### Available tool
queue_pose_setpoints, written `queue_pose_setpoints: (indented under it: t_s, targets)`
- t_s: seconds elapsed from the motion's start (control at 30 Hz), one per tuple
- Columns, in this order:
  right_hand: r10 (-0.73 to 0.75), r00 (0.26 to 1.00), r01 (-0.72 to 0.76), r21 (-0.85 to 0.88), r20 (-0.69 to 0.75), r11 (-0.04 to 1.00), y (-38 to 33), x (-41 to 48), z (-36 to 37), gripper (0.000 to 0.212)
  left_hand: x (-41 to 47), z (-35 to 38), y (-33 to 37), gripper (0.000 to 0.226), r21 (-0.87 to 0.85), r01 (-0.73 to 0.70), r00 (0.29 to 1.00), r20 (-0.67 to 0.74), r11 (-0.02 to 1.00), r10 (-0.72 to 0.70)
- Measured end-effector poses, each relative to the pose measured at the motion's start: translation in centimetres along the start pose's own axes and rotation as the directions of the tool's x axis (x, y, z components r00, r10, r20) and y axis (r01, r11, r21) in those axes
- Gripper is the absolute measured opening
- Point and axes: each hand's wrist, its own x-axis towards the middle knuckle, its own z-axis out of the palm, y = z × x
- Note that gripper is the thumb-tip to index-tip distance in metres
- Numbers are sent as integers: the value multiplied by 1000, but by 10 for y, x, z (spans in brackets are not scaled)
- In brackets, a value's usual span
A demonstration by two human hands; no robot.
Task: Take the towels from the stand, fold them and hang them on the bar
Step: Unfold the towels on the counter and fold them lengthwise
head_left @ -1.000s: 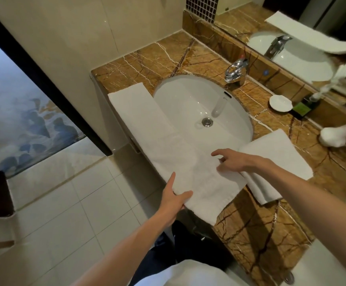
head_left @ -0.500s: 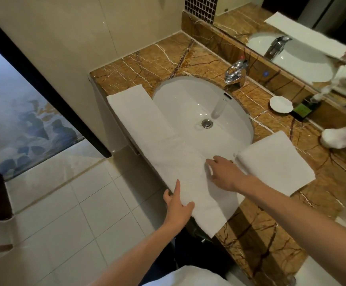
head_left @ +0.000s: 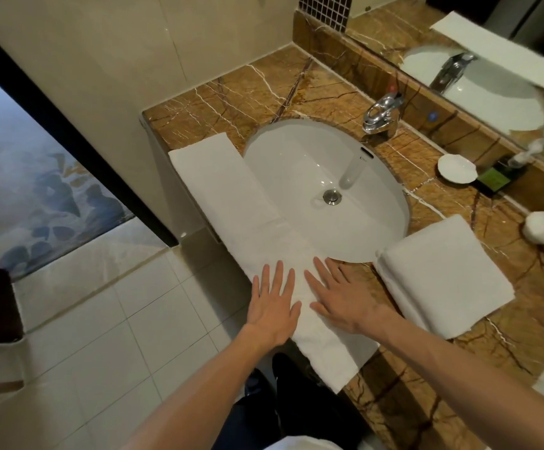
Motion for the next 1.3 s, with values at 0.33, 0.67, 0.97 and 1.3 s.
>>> queue_pose_setpoints:
  t_s: [0.33,0.67,0.97,1.3]
  targets:
    - [-47,994,46,-15,-99,999,1,25,3,68,54,-36,-39,67,48,132,991,22,990,-133]
    - [-25,986,25,-5,-165,1000,8,34,-7,68,69,-43,-49,69,126,86,995,32,988,-90]
    - [243,949,-224,113,-199,968,-22,2,10,58,83,-47,-11,62,188,-301,951,-9,935,308]
    - [560,820,-497,340,-117,798,-36,-51,11,45,83,-35,38,51,163,-710,704,155,685,693]
